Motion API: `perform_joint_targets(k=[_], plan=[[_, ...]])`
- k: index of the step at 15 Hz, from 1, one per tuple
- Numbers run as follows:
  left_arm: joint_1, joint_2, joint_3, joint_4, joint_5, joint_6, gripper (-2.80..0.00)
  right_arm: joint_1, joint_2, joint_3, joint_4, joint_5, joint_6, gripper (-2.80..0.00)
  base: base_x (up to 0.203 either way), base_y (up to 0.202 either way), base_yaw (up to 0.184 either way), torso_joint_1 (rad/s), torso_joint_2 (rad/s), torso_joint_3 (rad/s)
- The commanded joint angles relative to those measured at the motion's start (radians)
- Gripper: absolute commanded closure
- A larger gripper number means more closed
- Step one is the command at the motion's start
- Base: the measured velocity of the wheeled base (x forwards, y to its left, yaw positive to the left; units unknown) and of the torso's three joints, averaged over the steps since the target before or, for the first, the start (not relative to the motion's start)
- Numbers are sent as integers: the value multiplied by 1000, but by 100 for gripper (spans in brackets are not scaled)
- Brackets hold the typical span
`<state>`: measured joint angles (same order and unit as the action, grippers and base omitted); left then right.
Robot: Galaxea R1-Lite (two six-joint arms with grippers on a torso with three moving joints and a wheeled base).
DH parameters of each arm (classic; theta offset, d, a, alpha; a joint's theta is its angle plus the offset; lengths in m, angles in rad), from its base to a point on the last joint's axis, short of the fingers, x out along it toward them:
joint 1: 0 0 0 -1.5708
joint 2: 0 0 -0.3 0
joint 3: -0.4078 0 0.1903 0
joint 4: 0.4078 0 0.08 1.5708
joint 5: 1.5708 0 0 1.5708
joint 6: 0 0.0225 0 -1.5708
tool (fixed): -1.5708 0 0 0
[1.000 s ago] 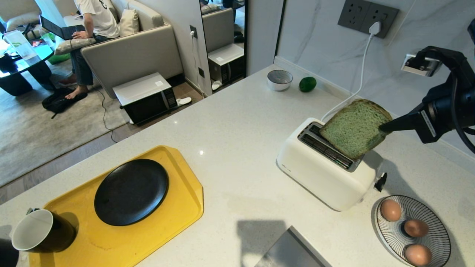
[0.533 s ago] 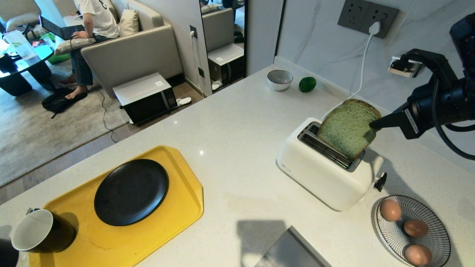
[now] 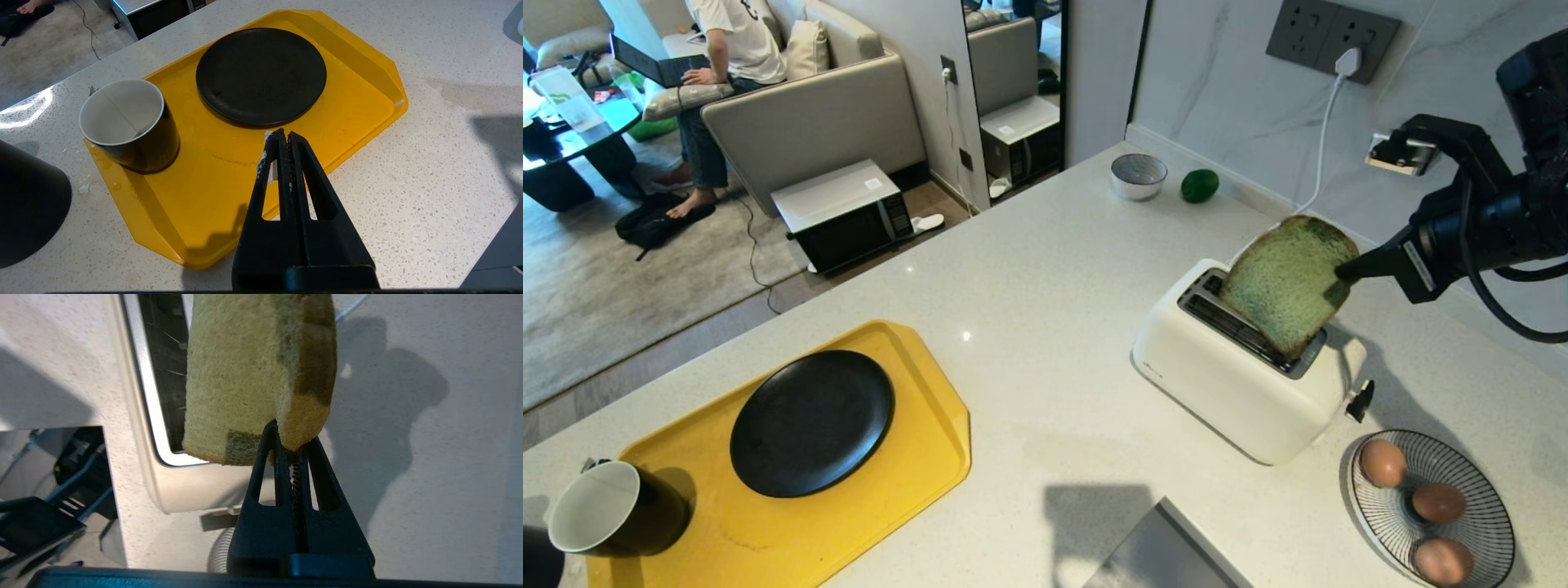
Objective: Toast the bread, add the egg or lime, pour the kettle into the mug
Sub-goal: Put the bread slices in the toaster
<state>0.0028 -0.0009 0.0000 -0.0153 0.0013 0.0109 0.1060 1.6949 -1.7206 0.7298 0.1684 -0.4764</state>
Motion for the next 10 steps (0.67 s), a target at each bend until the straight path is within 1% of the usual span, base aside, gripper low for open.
perform_joint_targets(k=[1,5,8,10], plan=[[1,1,0,0,0,0,0,-39,-3,-1,5,9,-35,0,0,0,0,0,0,0],[0,1,0,0,0,0,0,-55,-17,1,5,14,-96,0,0,0,0,0,0,0],[0,1,0,0,0,0,0,-55,-1,-25,4,14,-104,0,0,0,0,0,0,0],[0,1,0,0,0,0,0,-55,13,-40,4,15,-136,0,0,0,0,0,0,0]])
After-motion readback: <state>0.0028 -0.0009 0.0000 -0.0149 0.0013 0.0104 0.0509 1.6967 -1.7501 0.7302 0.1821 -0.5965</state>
